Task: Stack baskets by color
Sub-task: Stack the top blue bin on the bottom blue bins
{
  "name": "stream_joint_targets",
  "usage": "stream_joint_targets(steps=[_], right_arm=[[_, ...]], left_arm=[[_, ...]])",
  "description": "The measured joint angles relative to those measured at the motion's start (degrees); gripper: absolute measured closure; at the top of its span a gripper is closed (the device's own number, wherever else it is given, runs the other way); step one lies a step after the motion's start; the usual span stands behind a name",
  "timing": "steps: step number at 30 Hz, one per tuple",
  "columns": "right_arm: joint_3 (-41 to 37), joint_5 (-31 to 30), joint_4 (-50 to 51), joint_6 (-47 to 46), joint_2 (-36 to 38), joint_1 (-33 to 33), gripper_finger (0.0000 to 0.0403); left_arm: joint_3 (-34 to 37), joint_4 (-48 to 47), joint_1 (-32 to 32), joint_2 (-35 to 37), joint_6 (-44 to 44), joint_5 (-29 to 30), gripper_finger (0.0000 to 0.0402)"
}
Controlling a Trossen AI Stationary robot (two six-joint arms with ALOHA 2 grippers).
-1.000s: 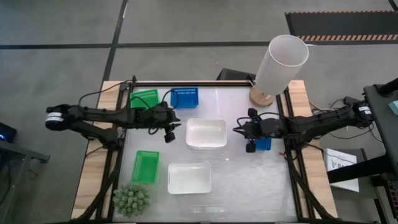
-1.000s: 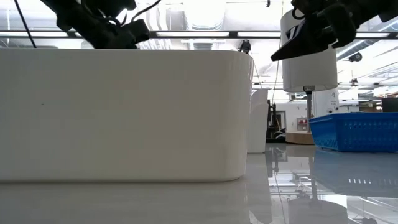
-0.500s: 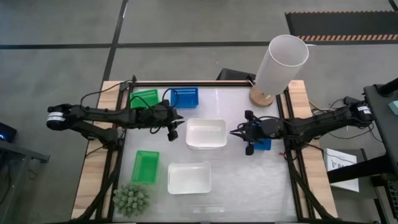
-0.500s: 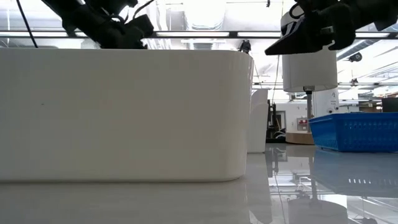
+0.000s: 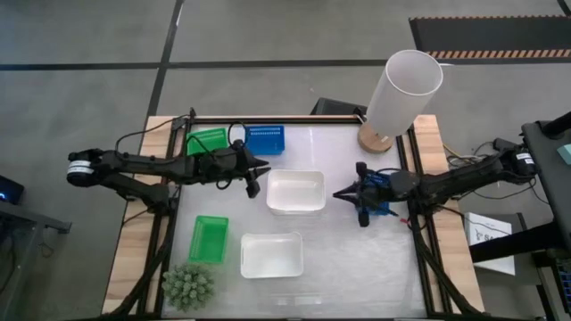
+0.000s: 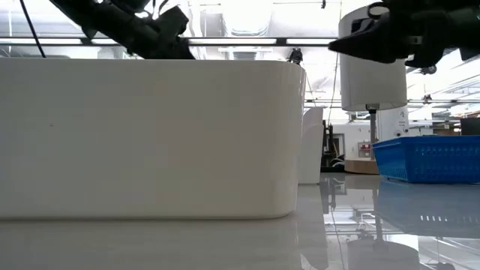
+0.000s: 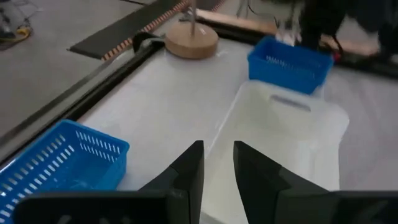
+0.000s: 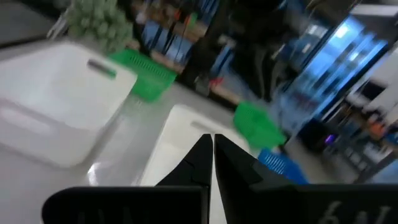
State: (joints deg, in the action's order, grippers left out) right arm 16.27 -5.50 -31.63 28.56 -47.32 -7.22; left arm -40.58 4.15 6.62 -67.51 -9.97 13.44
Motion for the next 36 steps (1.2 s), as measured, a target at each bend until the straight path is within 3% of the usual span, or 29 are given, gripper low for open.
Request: stream_joint_targets(steps=[9, 14, 21, 36], right_arm=[[-12.23, -0.21, -24.30, -0.92, 0.60, 0.42, 0.0394], [-15.58, -0.74, -24.34, -3.33, 2.46, 0.42, 0.0394], [-15.58, -1.99, -23.40, -4.87, 4.14, 0.52, 0.0394], [-15.61, -2.01, -24.03, -3.07, 5.58, 0.52, 0.0394]], left_arm=[[0.03, 6.64, -0.27, 0.02, -3.34, 9.33, 0.0331], [0.03, 6.80, -0.25, 0.02, -6.23, 18.90, 0.0331], [0.03, 8.04, -0.27, 0.02, -6.22, 24.34, 0.0331], [0.03, 8.57, -0.29, 0.02, -5.83, 24.87, 0.0331]])
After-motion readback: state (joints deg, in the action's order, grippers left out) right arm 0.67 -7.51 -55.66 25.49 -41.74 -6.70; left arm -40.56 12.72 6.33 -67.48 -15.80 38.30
